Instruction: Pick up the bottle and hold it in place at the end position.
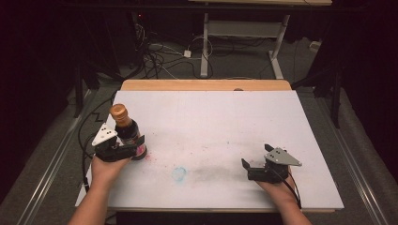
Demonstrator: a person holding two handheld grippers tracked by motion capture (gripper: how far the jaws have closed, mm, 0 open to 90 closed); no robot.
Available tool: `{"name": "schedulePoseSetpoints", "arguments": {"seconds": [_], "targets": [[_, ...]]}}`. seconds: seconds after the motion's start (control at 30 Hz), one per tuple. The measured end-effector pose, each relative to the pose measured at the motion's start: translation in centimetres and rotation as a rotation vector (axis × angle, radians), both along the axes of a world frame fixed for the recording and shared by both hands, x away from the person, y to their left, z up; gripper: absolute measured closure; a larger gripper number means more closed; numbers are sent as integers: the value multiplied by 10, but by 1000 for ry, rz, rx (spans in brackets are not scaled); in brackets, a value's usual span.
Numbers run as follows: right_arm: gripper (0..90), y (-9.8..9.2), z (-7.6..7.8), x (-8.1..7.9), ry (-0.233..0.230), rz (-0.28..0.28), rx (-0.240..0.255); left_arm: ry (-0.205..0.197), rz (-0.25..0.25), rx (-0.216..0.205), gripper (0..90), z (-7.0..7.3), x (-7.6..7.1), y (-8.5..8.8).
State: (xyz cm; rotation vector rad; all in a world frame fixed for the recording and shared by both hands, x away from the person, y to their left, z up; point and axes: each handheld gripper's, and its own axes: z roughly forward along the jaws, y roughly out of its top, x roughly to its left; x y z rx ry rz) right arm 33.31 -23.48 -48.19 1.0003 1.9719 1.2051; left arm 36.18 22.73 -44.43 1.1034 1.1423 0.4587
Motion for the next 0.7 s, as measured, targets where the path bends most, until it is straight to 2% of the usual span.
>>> {"name": "schedulePoseSetpoints", "arguments": {"seconds": [0.07,0.13,0.27,0.5,0.63,0.7], "targets": [[8,0,0,0,1,-1,2,0,8,8,171,0,1,0],[9,0,0,0,1,-2,3,-7,6,11,266,1,0,0],[9,0,0,0,1,-3,3,-1,7,31,279,2,0,-1],[9,-1,0,0,0,-2,4,14,9,31,289,5,0,0],[9,-1,0,0,1,-2,6,33,0,-8,291,9,1,1],[9,-1,0,0,1,-2,5,27,1,5,291,10,1,-1]]}}
